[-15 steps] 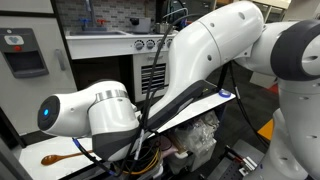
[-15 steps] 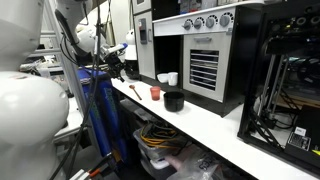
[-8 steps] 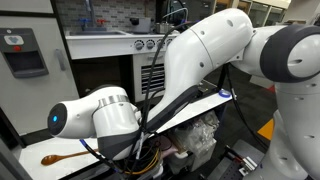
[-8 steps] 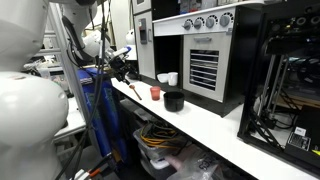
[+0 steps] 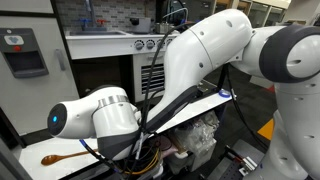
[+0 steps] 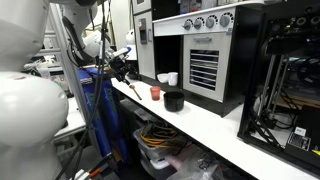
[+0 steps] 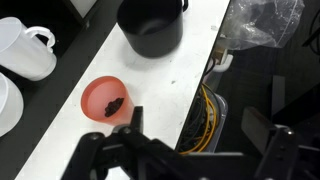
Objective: Pour the contents in the pink cup into the black pot
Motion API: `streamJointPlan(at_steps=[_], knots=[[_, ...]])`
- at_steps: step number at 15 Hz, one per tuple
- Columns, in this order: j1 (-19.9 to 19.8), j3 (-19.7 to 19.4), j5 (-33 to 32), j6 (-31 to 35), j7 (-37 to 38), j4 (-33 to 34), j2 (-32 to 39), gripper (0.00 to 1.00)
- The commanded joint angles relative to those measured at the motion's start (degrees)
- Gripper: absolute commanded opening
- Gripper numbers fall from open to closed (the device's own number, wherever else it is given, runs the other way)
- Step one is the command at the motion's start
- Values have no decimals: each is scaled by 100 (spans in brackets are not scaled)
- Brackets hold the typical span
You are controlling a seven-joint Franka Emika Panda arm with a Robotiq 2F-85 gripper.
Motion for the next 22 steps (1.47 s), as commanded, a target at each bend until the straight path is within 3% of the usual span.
streamJointPlan(at_steps=[1,6,15,22], knots=[[-48,69,-27,-38,7,33,28,100],[-104,58,-60,50,-82,-24,17,100],[-618,-132,-1318,1632,-735,-74,348,100],[-478,-177,-1547,1589,-1300,239,848,100]])
